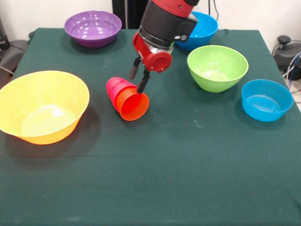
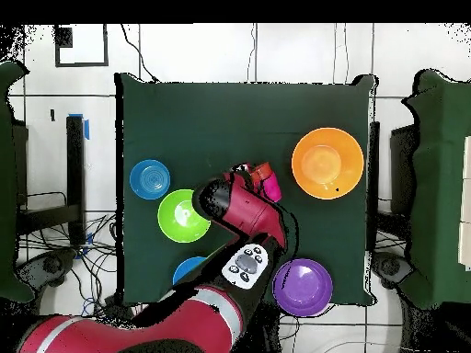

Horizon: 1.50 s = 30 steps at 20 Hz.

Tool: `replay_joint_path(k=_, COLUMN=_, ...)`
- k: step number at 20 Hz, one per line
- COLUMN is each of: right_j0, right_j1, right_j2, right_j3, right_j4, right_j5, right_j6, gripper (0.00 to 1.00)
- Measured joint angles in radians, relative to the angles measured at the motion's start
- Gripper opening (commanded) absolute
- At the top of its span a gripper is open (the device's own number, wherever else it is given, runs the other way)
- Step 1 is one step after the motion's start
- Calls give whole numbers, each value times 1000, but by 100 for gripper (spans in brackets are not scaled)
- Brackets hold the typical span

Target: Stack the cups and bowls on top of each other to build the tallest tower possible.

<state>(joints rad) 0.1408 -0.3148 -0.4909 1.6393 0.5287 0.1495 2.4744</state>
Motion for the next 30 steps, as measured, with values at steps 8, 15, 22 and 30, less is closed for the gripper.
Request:
replay_joint_path(k=8, right_j0=-11, right_j1=-10, right_j2=-25, right_j3=-55, right_j4=7, right_j5=52, right_j6=0, gripper=100)
replay_joint_path(k=15, right_j0=-30, right_j1=-8, right_j2=-25, right_j3=-92, right_j4=22, right_j5=52, right_j6=0, gripper=100)
replay_joint_path(k=22, right_j0=-52, right_j1=3, right_j2=-22, right_j3=-114, right_j4=24, right_j5=52, right_j6=0, gripper=100)
replay_joint_path(k=30, right_j0=-103, right_j1=12, right_j2=10, right_j3=-136, right_j4=23, right_j5=71, right_j6=0, gripper=100)
